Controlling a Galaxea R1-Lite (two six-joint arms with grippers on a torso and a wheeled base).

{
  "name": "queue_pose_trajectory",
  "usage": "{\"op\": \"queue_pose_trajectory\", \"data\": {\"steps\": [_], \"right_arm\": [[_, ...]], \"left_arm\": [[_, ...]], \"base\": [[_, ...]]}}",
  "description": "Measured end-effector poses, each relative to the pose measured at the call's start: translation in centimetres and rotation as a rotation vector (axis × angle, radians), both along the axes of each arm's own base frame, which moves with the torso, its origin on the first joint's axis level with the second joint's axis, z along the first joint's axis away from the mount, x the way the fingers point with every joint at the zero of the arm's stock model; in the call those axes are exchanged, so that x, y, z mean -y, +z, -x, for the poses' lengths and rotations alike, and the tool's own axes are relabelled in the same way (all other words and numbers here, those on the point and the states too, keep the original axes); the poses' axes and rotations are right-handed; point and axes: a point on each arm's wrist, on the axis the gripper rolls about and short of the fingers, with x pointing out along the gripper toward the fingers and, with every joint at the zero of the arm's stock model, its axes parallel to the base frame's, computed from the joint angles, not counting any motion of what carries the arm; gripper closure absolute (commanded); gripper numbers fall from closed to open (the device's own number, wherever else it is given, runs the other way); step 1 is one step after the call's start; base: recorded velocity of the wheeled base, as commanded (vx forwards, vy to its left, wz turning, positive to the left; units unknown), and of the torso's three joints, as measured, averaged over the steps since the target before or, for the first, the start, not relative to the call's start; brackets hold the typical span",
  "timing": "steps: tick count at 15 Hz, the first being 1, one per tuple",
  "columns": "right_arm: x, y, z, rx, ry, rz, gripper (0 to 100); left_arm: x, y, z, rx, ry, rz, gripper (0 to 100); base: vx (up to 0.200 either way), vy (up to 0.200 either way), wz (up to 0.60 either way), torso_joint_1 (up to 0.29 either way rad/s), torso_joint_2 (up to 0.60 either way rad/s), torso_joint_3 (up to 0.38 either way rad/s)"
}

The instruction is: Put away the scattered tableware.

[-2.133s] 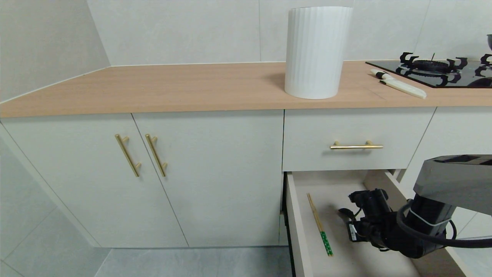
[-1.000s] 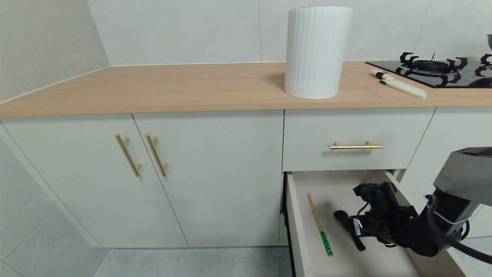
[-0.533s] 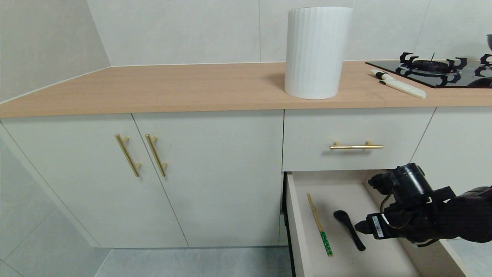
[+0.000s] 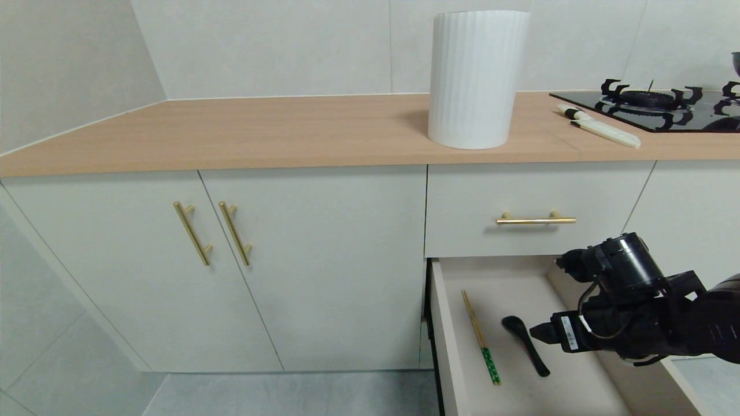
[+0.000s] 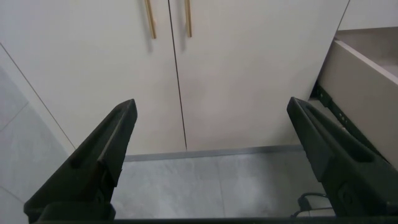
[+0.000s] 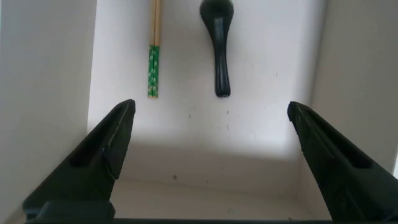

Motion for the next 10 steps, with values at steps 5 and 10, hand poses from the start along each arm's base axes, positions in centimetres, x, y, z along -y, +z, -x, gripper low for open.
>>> {"op": "queue_pose_trajectory", "data": {"steps": [5, 10], "right_arm": [[-0.08, 0.63, -0.06, -0.004, -0.011, -0.009, 0], [-0.23, 0.65, 0.08, -0.004, -0.004, -0.007, 0]], "left_arm": [[0.00, 0.00, 0.00, 0.000, 0.000, 0.001, 0], [0.00, 0.00, 0.00, 0.000, 0.000, 0.002, 0]], "base": [[-0.200, 0.000, 0.00, 0.003, 0.00, -0.001], [-0.120, 0.000, 0.00, 0.001, 0.00, 0.002]]}}
